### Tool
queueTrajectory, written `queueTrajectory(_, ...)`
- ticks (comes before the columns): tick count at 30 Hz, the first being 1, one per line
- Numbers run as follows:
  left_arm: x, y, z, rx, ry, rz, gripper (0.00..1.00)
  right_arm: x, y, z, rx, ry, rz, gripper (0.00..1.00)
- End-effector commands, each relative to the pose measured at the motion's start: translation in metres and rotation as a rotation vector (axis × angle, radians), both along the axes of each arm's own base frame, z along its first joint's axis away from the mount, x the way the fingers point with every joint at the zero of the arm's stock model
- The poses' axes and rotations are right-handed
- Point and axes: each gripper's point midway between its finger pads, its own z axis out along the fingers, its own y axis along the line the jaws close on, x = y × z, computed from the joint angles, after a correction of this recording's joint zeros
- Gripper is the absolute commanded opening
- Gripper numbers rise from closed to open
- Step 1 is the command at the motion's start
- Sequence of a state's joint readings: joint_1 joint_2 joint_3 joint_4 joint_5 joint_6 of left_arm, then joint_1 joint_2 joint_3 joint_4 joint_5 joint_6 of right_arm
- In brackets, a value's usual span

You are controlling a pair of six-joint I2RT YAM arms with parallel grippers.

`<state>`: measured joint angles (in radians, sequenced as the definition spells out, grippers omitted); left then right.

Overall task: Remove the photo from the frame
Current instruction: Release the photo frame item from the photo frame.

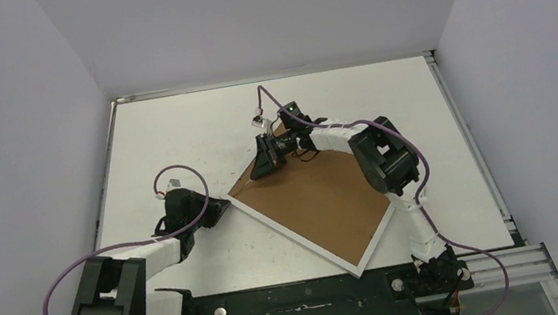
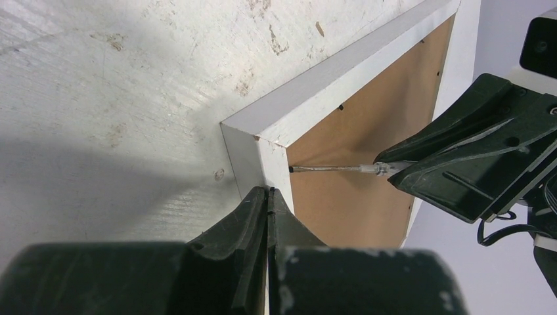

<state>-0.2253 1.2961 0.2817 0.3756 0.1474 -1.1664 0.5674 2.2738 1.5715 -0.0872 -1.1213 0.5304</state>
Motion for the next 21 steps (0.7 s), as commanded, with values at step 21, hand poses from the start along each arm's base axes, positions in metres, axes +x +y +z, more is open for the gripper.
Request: queueTrajectory(21,0.016,-0.008,0.009,-0.019,-0.065,-0.039,0.00,-0.034,0.025,0.019,-0.052,-0.138,0.157,0.05)
